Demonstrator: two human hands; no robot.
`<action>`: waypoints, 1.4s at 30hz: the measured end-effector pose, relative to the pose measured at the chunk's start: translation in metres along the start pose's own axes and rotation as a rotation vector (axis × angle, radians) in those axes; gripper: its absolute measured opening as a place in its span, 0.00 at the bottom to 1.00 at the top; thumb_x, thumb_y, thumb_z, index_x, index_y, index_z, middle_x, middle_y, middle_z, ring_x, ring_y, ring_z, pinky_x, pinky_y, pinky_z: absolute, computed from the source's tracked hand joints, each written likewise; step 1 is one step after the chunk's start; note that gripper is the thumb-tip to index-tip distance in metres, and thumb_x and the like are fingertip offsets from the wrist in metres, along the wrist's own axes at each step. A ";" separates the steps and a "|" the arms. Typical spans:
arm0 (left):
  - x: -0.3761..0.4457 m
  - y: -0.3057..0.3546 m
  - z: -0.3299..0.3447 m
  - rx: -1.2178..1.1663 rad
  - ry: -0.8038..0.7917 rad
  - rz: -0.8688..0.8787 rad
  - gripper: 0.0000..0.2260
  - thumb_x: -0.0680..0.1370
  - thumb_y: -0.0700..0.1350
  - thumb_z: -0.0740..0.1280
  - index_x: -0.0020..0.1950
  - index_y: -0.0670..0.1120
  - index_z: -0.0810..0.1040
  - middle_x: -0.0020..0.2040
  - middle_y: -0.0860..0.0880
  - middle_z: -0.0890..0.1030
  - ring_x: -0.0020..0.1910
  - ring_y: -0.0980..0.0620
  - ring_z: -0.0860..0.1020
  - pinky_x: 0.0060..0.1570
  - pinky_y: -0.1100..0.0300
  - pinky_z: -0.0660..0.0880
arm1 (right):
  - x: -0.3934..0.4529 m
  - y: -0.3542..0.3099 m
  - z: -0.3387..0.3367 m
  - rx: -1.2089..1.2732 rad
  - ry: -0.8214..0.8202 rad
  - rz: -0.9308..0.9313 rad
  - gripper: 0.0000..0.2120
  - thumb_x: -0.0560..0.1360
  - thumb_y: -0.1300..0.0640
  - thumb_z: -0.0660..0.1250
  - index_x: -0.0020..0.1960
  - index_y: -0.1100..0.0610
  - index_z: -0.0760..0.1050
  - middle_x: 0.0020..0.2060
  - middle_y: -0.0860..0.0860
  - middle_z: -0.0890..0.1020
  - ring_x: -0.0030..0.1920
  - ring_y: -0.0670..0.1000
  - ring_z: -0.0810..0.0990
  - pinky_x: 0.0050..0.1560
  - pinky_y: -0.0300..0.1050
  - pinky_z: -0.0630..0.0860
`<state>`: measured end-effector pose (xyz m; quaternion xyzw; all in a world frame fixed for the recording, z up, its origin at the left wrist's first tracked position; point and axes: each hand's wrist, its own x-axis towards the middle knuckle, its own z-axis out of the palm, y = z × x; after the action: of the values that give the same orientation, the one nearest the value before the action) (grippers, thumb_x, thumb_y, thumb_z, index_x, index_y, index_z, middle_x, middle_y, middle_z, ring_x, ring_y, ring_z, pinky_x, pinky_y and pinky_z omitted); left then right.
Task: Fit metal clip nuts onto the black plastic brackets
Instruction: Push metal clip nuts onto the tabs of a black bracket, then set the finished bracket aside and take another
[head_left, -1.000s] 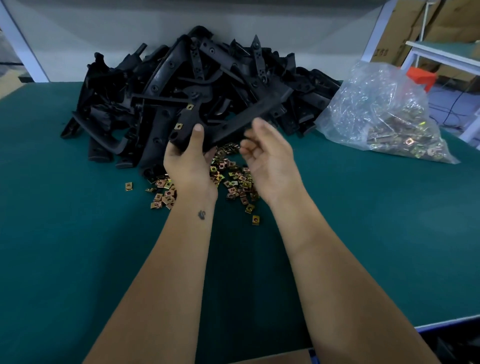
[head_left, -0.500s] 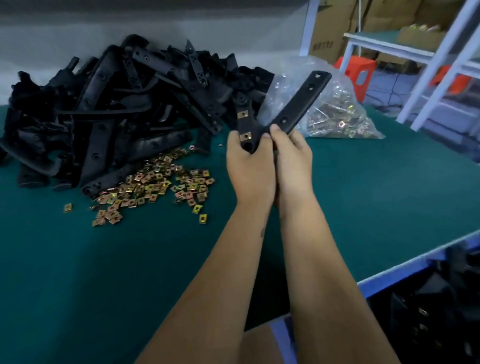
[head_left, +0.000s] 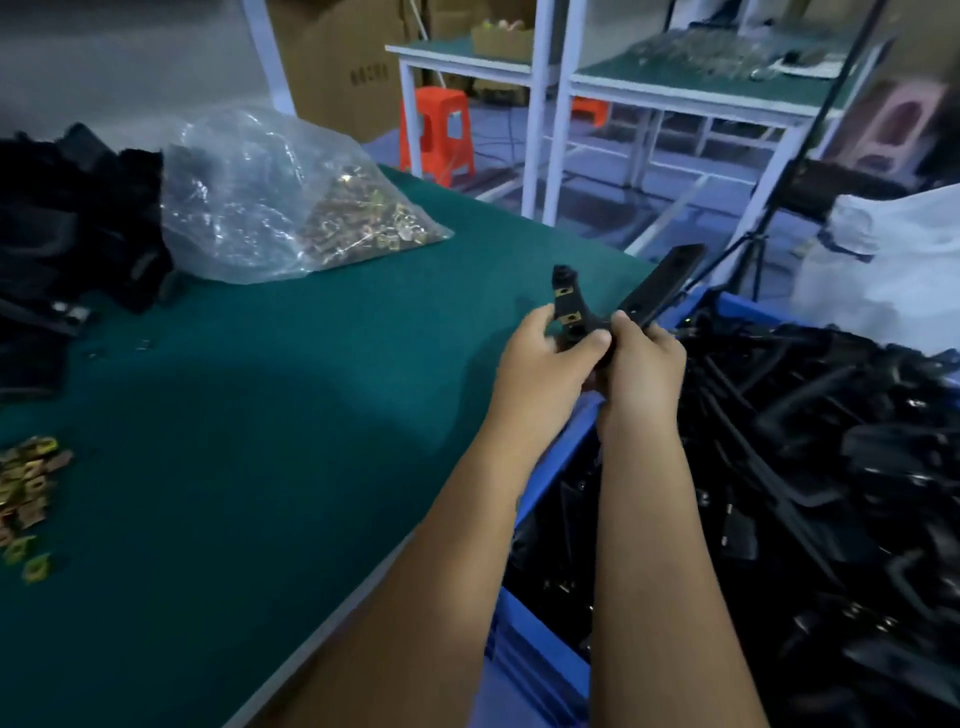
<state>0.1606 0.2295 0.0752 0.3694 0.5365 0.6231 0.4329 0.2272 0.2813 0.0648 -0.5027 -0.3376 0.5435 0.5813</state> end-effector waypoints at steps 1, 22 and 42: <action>-0.001 -0.002 0.007 0.034 -0.065 -0.020 0.11 0.78 0.39 0.68 0.60 0.47 0.76 0.43 0.53 0.86 0.45 0.52 0.83 0.54 0.50 0.81 | 0.008 -0.002 -0.011 0.009 0.047 0.015 0.09 0.78 0.62 0.64 0.39 0.59 0.76 0.38 0.57 0.81 0.39 0.55 0.79 0.43 0.51 0.76; -0.021 0.046 -0.102 -0.091 0.345 0.185 0.11 0.81 0.33 0.60 0.47 0.43 0.80 0.42 0.46 0.82 0.39 0.54 0.79 0.42 0.62 0.76 | -0.093 -0.003 0.123 0.012 -0.010 -0.393 0.19 0.73 0.68 0.61 0.64 0.60 0.71 0.60 0.50 0.62 0.52 0.59 0.76 0.57 0.49 0.73; -0.107 0.044 -0.362 0.422 1.207 0.159 0.13 0.80 0.39 0.59 0.42 0.55 0.77 0.41 0.56 0.81 0.29 0.67 0.74 0.27 0.72 0.67 | -0.226 0.120 0.290 -1.148 -1.128 -0.837 0.15 0.80 0.48 0.62 0.66 0.42 0.69 0.61 0.54 0.70 0.63 0.58 0.64 0.57 0.51 0.60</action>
<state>-0.1430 0.0005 0.0645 0.0696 0.7677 0.6326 -0.0749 -0.1215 0.1136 0.0630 -0.2107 -0.9463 0.2014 0.1398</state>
